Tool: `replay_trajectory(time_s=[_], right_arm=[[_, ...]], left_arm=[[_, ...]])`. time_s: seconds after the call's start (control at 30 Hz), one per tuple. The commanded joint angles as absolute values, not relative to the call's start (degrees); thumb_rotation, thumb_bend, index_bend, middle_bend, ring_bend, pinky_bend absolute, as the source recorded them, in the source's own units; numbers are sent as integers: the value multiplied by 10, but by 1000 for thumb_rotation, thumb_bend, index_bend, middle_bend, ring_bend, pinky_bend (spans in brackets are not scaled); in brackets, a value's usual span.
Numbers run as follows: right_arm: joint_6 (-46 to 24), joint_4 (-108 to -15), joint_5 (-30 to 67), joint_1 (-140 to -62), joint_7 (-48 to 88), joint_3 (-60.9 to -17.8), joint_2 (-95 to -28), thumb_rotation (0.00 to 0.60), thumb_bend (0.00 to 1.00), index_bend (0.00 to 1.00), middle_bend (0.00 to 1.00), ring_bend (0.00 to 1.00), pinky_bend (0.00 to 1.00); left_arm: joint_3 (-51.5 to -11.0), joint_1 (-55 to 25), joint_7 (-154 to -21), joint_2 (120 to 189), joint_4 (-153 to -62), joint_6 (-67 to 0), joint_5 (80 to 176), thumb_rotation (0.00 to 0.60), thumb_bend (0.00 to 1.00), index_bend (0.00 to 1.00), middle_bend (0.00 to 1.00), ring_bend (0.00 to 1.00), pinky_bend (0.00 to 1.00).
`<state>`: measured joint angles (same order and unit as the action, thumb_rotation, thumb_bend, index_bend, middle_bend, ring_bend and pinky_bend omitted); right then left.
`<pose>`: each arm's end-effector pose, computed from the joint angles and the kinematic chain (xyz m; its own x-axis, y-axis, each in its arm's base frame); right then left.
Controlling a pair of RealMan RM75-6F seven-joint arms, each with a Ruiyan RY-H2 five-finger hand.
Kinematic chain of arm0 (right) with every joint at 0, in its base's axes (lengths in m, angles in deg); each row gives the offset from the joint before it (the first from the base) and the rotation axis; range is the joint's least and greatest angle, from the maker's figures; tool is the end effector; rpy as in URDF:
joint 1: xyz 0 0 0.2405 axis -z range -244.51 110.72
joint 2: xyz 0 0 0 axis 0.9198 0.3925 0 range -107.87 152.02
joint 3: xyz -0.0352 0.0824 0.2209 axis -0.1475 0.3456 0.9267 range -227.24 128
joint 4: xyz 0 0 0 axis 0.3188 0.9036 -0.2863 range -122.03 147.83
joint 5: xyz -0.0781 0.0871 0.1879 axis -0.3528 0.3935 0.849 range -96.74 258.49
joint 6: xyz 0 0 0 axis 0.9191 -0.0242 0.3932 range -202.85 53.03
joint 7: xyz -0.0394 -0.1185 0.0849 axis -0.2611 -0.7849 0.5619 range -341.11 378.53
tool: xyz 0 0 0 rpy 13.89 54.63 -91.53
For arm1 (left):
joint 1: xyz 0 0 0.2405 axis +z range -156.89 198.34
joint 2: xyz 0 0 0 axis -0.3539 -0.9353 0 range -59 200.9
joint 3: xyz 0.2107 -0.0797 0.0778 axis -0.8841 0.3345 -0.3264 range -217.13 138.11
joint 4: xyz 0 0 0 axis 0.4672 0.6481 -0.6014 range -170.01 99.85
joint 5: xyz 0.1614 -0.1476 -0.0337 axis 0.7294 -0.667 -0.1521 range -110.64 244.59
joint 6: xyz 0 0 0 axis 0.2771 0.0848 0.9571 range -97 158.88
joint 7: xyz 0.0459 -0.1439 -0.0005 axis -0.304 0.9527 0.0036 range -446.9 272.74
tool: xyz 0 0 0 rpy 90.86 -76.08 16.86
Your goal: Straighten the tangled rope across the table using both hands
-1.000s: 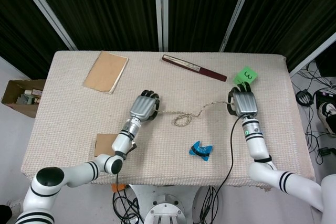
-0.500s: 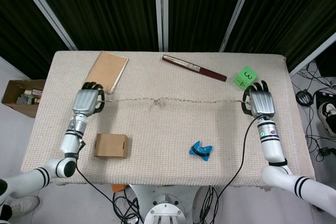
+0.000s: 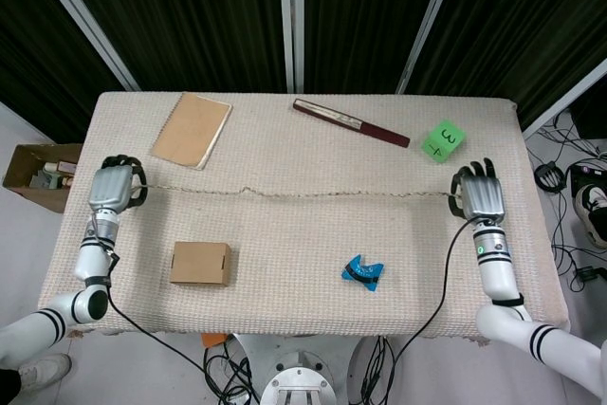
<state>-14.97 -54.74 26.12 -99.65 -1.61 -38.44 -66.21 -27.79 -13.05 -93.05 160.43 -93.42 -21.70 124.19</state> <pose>-0.2771 -0.3595 0.0326 0.5224 -0.1732 0.8349 -0.8398 0.0652 0.5390 -0.3010 0.3770 0.0378 0.3992 0.2020 0.8943 0.9003 0.0985 -0.4241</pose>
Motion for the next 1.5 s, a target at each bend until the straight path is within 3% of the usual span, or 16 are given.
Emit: replay_trajectory(time_s=[0.03,0.43,0.57,0.73,0.87,0.97,1.17,1.5], right_arm=[[-153,-532,262,-991,-14,-387,-671,600,511,665,325,110,77],[-164,-481,250,-975,10,-393,-702,600,509,663,320,110,77],[-166,-465,239,-972,21,-394,-713,600,491,633,311,110,77],[-165,-461,228,-968,33,-391,-716,600,386,519,297,110,77],[-160,-472,223,-964,40,-385,-709,600,254,403,285,110,77],[-146,-488,214,-958,49,-380,-698,600,213,386,285,110,77],[-92,-564,180,-930,82,-371,-638,600,180,334,272,110,78],[7,-781,83,-823,149,-416,-418,600,190,333,249,95,79]], left_arm=[[-280,-127,-921,1611,-919,-210,1245,600,566,637,260,125,126],[-286,-120,-898,1634,-879,-204,1271,600,564,636,260,125,126],[-287,-119,-896,1639,-875,-202,1278,600,561,577,256,125,126],[-285,-115,-896,1640,-884,-208,1284,600,504,443,238,125,124],[-282,-109,-894,1636,-898,-217,1286,600,449,394,232,125,122],[-281,-102,-893,1628,-915,-235,1293,600,400,346,224,125,122],[-274,-68,-882,1572,-990,-317,1323,600,347,312,217,125,122],[-308,56,-853,1391,-1211,-477,1390,600,299,313,217,125,121]])
